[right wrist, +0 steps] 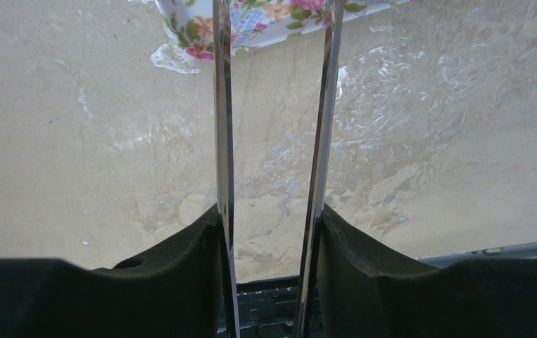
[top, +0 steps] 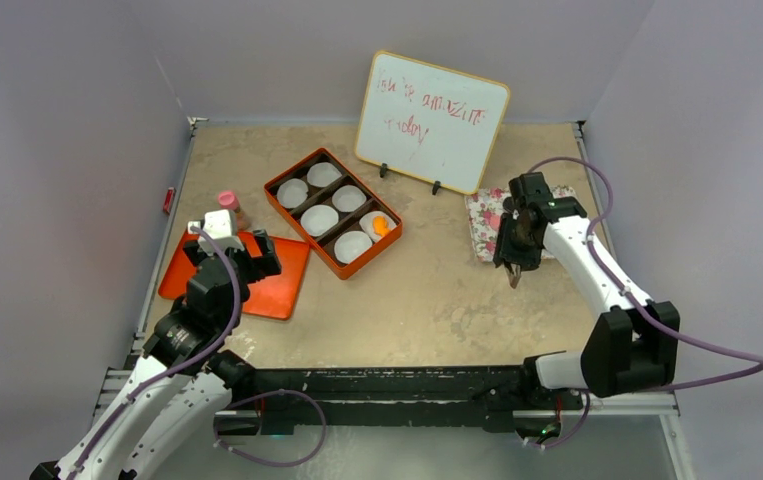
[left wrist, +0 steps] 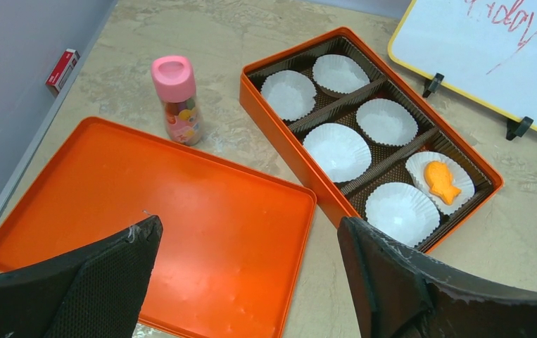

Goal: Pack the cookies

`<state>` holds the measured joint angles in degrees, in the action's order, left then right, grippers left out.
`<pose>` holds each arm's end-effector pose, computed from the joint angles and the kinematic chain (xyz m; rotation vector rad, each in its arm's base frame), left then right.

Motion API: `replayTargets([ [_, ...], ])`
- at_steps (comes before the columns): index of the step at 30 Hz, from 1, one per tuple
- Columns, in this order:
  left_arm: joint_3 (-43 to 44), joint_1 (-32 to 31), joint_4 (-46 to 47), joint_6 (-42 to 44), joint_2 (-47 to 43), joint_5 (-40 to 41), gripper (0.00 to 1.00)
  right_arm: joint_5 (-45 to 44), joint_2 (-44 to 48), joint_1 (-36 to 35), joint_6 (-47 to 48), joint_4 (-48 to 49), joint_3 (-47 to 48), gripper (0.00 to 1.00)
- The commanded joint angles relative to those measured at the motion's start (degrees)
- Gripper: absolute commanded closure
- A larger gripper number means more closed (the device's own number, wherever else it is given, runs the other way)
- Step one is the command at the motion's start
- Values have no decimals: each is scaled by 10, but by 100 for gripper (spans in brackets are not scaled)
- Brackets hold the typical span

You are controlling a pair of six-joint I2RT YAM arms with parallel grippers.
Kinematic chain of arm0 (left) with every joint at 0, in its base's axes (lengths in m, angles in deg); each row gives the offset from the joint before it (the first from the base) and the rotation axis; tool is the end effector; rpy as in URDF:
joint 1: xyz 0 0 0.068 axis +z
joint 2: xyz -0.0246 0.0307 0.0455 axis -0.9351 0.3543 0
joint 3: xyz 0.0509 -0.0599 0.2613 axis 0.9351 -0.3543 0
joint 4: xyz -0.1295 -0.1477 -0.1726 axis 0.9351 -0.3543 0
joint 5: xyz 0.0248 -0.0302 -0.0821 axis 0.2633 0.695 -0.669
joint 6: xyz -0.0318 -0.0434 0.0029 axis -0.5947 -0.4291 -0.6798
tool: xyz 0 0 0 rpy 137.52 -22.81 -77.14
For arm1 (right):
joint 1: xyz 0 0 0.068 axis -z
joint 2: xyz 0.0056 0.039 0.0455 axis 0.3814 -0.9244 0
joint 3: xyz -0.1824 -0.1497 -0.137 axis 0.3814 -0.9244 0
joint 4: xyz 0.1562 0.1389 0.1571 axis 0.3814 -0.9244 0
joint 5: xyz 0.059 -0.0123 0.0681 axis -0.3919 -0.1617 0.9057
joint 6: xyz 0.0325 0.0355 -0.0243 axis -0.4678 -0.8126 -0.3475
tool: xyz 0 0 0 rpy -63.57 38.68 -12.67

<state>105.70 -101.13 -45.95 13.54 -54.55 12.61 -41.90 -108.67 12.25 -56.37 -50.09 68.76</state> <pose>0.1083 -0.0425 0.3032 -0.2458 1.8013 -0.0462 0.2578 0.0419 0.2660 0.3405 2.6668 0.0151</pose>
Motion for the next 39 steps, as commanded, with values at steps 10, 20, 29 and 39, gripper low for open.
replayTargets([
  [10, -2, 9, 23, 5, 8, 3, 4, 44, -13, 43, -18, 37, -38, 52],
  [20, -3, 11, 24, 5, 10, 3, 3, 34, -8, 46, -22, 2, -26, 49],
  [29, -3, 14, 25, 5, 9, 0, 3, 46, -20, 47, -11, -16, -16, 48],
  [39, -2, 15, 25, 6, 7, 0, 3, 39, -53, 48, 8, -9, 0, 48],
])
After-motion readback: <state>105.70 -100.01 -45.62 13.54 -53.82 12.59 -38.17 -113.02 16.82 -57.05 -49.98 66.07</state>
